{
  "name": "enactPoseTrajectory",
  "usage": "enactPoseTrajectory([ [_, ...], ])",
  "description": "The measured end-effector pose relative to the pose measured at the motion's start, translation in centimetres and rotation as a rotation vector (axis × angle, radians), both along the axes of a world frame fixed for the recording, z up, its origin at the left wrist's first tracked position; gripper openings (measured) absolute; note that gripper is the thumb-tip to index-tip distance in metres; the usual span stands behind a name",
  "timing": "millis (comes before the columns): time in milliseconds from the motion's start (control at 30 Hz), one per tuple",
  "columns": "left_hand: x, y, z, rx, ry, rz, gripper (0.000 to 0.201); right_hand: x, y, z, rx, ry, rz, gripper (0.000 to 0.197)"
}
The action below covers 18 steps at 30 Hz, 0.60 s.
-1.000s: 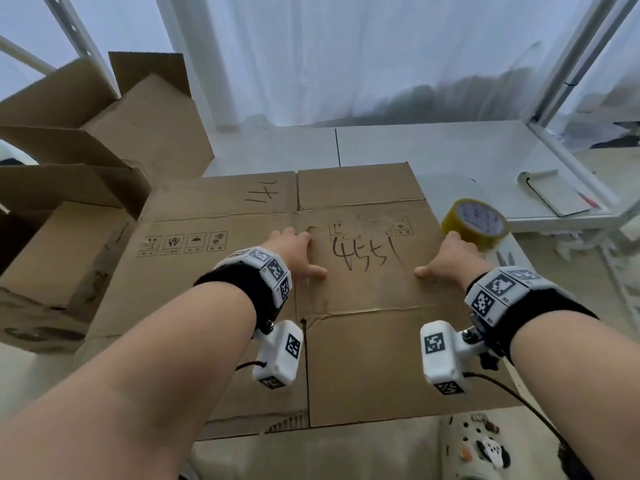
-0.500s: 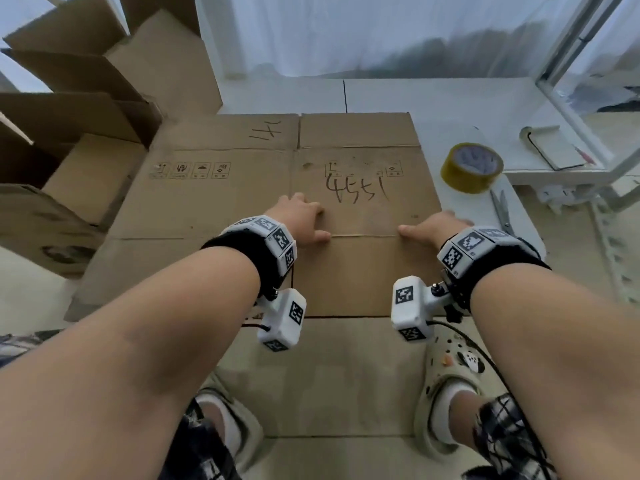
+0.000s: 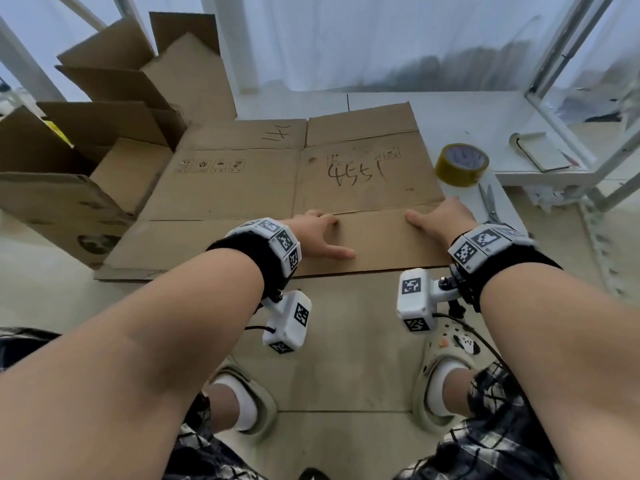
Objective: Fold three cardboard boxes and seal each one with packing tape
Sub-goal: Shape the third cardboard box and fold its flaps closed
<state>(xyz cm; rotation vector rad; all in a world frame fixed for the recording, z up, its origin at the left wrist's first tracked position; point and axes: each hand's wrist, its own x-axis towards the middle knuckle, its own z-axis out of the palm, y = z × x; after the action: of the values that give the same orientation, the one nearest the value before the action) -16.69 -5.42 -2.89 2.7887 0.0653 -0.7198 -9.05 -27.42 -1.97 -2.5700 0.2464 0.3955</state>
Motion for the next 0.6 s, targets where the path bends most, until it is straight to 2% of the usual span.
enactPoseTrajectory([
  [100,-0.9,-0.3,1.5,-0.052,-0.043,-0.081,0.106,0.0,0.3,2.8,-0.044,-0.102,0.075,0.077],
  [200,-1.9,-0.5,3.7,-0.033,-0.140,-0.147,0.101,-0.1,1.0,5.9,-0.068,-0.163,0.137,0.066],
  [267,-2.7,-0.7,5.5,0.066,-0.233,-0.231,0.089,-0.2,1.5,7.5,-0.094,-0.200,0.169,0.055],
  [367,-3.9,-0.9,7.7,0.311,-0.421,-0.416,0.062,-0.5,2.2,9.9,-0.113,-0.222,0.224,0.039],
  [467,-5.2,-0.8,9.4,0.468,-0.554,-0.516,0.039,-1.1,3.0,12.1,-0.109,-0.226,0.272,0.030],
  [533,-5.9,-0.3,10.2,0.512,-0.620,-0.505,0.033,-1.8,3.8,13.8,-0.143,-0.228,0.313,0.024],
  [600,-6.9,0.4,11.0,0.516,-0.701,-0.481,0.040,-2.3,4.6,15.5,-0.202,-0.224,0.374,0.021],
])
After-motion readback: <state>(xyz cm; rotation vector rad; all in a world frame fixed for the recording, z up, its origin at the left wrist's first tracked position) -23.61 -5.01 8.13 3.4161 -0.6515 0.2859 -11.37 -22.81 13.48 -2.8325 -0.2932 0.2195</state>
